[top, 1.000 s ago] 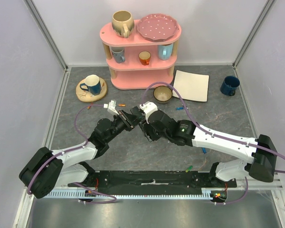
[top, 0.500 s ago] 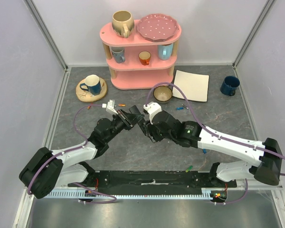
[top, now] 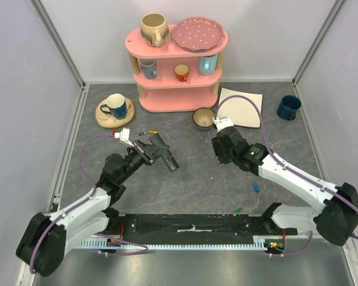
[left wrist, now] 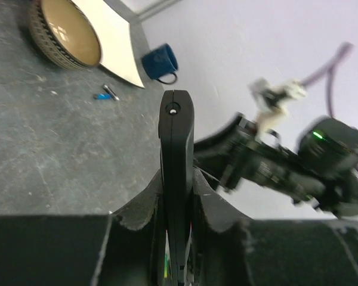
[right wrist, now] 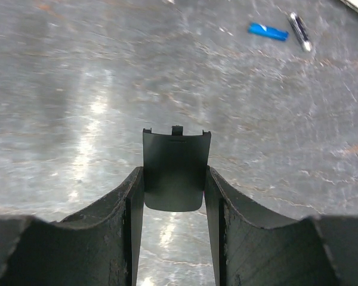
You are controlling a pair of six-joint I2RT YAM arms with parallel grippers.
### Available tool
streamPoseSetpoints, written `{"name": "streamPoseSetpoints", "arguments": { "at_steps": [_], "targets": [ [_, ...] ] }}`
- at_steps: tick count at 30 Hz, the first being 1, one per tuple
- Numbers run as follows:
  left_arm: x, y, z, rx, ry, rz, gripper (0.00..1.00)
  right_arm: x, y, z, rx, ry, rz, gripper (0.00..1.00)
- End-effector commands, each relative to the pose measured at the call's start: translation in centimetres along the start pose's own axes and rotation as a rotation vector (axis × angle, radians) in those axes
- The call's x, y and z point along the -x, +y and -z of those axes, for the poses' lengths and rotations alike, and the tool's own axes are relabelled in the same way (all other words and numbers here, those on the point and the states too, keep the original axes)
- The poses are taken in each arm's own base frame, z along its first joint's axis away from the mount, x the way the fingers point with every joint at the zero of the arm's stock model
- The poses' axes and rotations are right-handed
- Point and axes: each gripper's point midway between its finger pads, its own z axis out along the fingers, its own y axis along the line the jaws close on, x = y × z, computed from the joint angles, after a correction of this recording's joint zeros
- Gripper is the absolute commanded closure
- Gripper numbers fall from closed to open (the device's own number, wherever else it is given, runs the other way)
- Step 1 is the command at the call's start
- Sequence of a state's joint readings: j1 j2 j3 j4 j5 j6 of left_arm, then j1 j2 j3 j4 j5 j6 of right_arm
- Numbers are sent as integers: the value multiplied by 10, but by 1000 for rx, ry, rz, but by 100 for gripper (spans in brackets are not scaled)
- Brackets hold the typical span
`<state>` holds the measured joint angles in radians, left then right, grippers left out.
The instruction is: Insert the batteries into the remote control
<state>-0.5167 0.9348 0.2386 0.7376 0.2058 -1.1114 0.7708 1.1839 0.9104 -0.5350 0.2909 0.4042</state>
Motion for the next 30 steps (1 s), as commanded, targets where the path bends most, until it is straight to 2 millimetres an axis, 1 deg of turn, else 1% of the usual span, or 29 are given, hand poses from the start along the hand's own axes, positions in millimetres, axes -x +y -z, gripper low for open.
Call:
{"name": "streamPoseSetpoints", "arguments": {
  "at_steps": [1, 2, 3, 4, 5, 6, 7, 8, 11, 12, 13, 14, 15, 16, 18, 20, 23, 26, 27, 30],
  "targets": [
    [-31, -20, 25, -105, 176, 45, 98, -14, -30, -24, -81, 52, 14, 53],
    [-37, -21, 33, -129, 196, 63, 98, -24, -34, -32, -87, 88, 15, 53],
    [-44, -25, 40, -158, 237, 65, 98, -28, -44, -37, -108, 103, -5, 54],
    [-50, -23, 47, -170, 248, 68, 98, -32, -48, -42, -120, 111, -11, 53],
    [-52, -24, 52, -185, 253, 76, 98, -41, -50, -50, -129, 144, -17, 54],
    [-53, -26, 56, -204, 251, 70, 98, -43, -55, -54, -143, 154, -28, 54],
    [-57, -19, 60, -196, 251, 72, 98, -45, -57, -59, -161, 161, -36, 54],
    [-55, -24, 64, -223, 234, 55, 98, -53, -66, -69, -191, 195, -67, 55],
    [-55, -22, 71, -242, 208, 31, 98, -63, -79, -84, -223, 221, -127, 56],
    [-50, -31, 74, -276, 184, 13, 98, -65, -86, -86, -244, 222, -152, 56],
    [-50, -30, 75, -273, 181, 9, 98, -66, -88, -90, -249, 227, -158, 56],
    [-54, -24, 78, -263, 184, -2, 98, -67, -90, -92, -250, 235, -163, 56],
    [-51, -28, 80, -283, 167, -18, 98, -67, -91, -94, -254, 241, -164, 55],
    [-52, -25, 80, -267, 173, -17, 98, -68, -91, -97, -257, 253, -164, 55],
    [-51, -26, 82, -274, 165, -34, 98, -67, -91, -99, -257, 255, -161, 53],
    [-53, -24, 82, -265, 169, -31, 98, -68, -90, -102, -252, 265, -159, 52],
    [-55, -21, 82, -261, 179, -25, 98, -71, -91, -104, -257, 277, -154, 48],
    [-56, -22, 82, -268, 187, -18, 98, -74, -92, -102, -263, 286, -155, 38],
    [-56, -24, 82, -275, 188, -21, 98, -75, -92, -101, -266, 288, -157, 33],
    [-56, -25, 82, -275, 187, -25, 98, -75, -93, -97, -269, 285, -161, 24]
  ]
}}
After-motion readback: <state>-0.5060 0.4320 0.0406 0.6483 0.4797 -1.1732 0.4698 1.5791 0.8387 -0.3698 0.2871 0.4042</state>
